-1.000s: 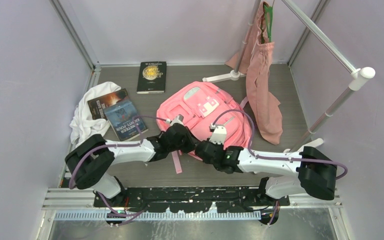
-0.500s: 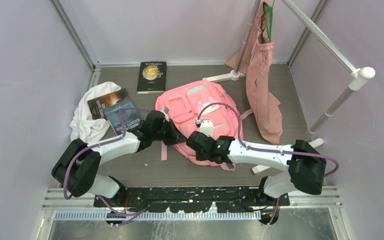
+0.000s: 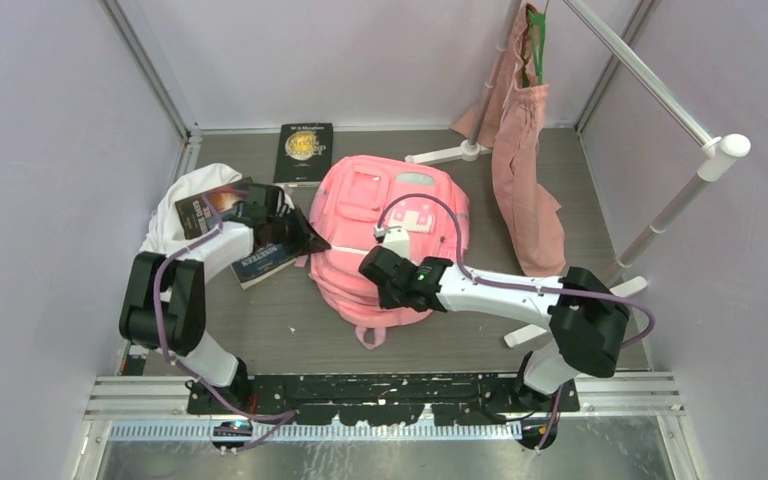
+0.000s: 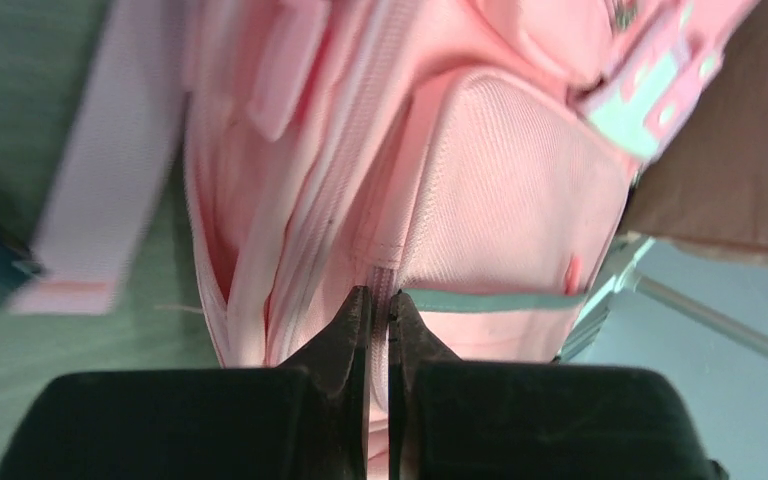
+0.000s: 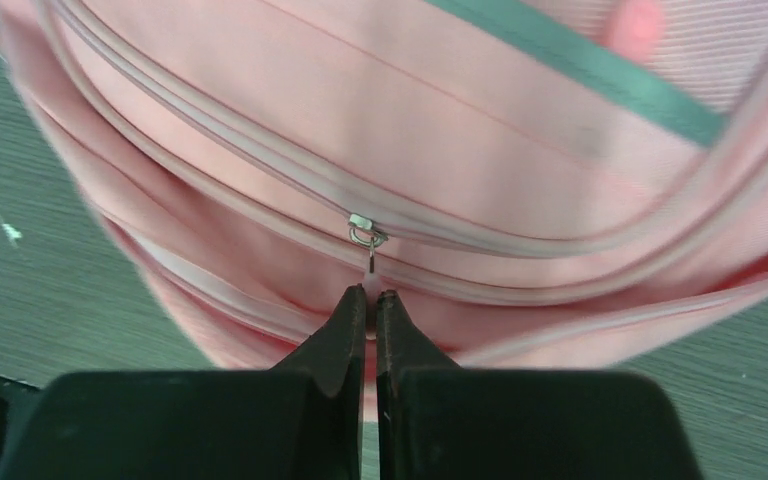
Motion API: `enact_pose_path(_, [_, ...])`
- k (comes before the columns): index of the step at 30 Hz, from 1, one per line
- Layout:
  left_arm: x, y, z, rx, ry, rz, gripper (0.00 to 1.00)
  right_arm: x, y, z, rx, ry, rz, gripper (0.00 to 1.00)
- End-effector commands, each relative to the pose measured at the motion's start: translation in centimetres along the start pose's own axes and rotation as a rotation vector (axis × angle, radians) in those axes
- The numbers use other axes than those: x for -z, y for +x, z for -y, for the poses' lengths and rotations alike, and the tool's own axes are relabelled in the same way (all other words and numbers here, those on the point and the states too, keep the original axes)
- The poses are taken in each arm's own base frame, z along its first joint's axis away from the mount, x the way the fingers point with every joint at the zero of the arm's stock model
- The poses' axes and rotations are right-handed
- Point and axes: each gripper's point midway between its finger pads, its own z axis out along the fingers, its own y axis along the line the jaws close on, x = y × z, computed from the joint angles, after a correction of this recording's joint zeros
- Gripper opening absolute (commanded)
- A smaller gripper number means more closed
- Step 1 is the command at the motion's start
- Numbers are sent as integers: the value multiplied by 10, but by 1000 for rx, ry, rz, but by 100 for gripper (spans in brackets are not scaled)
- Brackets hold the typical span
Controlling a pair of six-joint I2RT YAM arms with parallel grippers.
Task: Pack the student bag
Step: Zip the student bag at the center of the board.
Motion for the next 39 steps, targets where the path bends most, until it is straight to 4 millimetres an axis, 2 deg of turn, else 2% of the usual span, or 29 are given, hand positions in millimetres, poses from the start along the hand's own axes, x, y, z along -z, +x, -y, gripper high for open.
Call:
enact_pose_path(1, [10, -87, -10, -42, -48, 220, 0, -4, 30, 47, 65, 130, -135, 1])
enact_pose_path(4, [14, -87, -2, -40, 5, 214, 0, -18, 22, 76, -9, 198, -133, 1])
enact_pose_path(7, [20, -77, 3, -49, 21, 178, 0, -15, 19, 76, -18, 179, -127, 1])
enact_pose_path(8, [24, -74, 5, -61, 12, 169, 5, -14, 18, 73, -18, 165, -130, 1])
enact_pose_path(11, [45, -68, 20, -143, -33, 222, 32, -10, 17, 67, -14, 135, -142, 1])
enact_pose_path(12, [54, -65, 30, -182, -43, 255, 44, -9, 16, 64, -15, 123, -141, 1])
enact_pose_path(13, [64, -56, 44, -233, -29, 279, 64, -8, 14, 63, -17, 114, -136, 1])
enact_pose_path(14, [66, -41, 57, -279, -8, 269, 73, -6, 12, 60, -15, 105, -131, 1])
enact_pose_path(16, [70, -18, 72, -299, 30, 249, 74, -3, 6, 57, -16, 88, -116, 1])
enact_pose_path(19, [62, 12, 75, -251, 19, 221, 71, 1, -4, 49, -28, 54, -81, 1])
enact_pose_path(22, [49, 37, 66, -204, -72, 190, 70, 3, -14, 40, -42, 12, -48, 1])
enact_pose_path(24, [38, 48, 56, -95, -80, 190, 68, 1, -16, 38, -46, 4, -36, 1])
enact_pose_path(27, [23, 59, 48, 32, -47, 228, 67, -3, -16, 36, -43, 6, -41, 1])
enact_pose_path(32, [8, 68, 58, 40, -51, 269, 67, -6, -14, 30, -43, -21, -48, 1])
enact_pose_path(39, [-28, 80, 54, 102, -57, 214, 65, -5, -16, 22, -37, -48, -45, 1])
